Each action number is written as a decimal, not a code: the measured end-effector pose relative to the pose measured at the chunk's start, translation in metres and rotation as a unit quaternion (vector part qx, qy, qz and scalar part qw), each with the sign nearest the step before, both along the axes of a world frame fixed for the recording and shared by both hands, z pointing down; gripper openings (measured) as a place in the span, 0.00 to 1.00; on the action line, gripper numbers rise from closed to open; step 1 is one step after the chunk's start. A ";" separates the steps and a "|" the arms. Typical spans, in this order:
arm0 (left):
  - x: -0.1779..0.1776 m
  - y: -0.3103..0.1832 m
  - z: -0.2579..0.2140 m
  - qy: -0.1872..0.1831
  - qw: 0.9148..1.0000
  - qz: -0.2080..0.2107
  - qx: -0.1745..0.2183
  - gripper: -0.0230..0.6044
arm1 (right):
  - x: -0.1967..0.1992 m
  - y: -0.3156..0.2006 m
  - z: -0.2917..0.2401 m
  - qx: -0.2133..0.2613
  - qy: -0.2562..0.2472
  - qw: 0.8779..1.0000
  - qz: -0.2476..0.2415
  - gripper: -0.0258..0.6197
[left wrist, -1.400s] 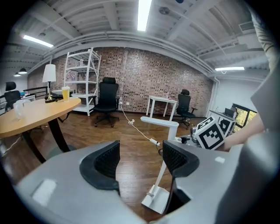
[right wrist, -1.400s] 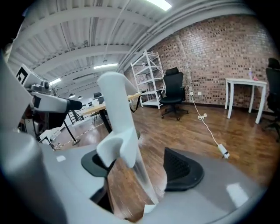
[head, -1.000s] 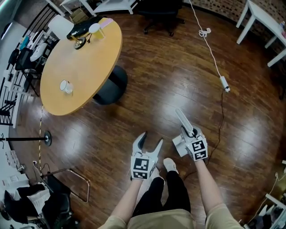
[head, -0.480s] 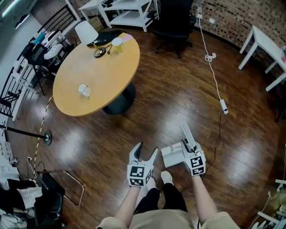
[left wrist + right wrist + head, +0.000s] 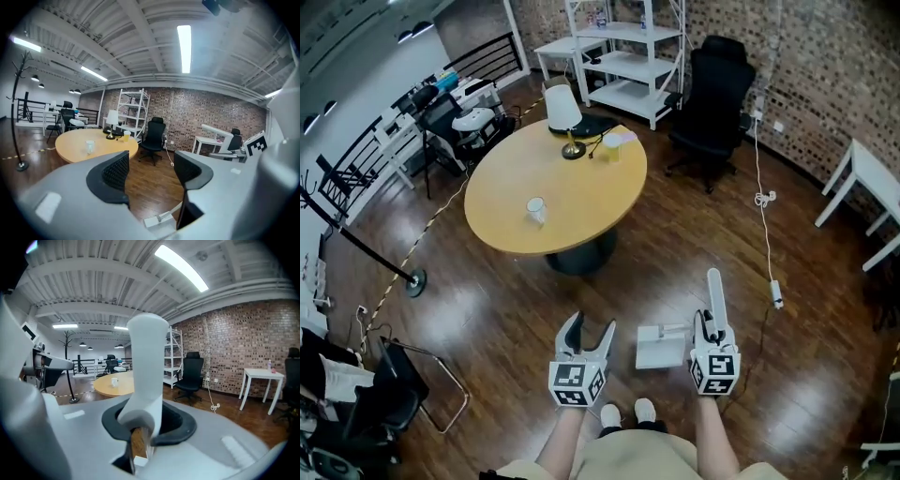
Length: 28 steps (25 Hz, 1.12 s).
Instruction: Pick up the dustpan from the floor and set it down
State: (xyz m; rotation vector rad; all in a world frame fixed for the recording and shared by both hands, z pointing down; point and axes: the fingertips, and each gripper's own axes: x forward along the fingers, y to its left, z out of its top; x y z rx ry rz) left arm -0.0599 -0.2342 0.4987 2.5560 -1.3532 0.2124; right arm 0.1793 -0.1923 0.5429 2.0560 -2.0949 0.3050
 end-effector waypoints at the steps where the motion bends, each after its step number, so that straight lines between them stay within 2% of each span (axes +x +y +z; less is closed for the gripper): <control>1: -0.009 0.002 -0.013 -0.012 1.000 -0.005 0.019 0.49 | -0.008 -0.004 -0.013 0.002 0.009 1.000 -0.007 0.13; 4: -0.032 0.009 -0.049 -0.038 0.997 -0.019 0.068 0.49 | -0.032 -0.014 -0.055 0.018 0.032 0.999 -0.023 0.14; 6: -0.050 0.009 -0.071 -0.025 0.995 -0.038 0.086 0.48 | -0.046 -0.023 -0.083 0.034 0.040 0.998 -0.033 0.14; 10: -0.088 0.009 -0.104 0.013 0.992 -0.075 0.096 0.45 | -0.065 -0.030 -0.130 0.051 0.038 0.997 -0.047 0.14; 15: -0.117 0.008 -0.133 0.012 0.987 -0.107 0.120 0.45 | -0.075 -0.028 -0.174 0.093 0.022 0.994 -0.050 0.14; 21: -0.129 0.007 -0.158 0.017 0.979 -0.130 0.156 0.45 | -0.101 -0.023 -0.198 0.135 0.023 0.988 -0.071 0.13; 28: -0.136 0.012 -0.171 0.012 0.975 -0.137 0.176 0.45 | -0.146 -0.016 -0.203 0.134 0.031 0.986 -0.096 0.13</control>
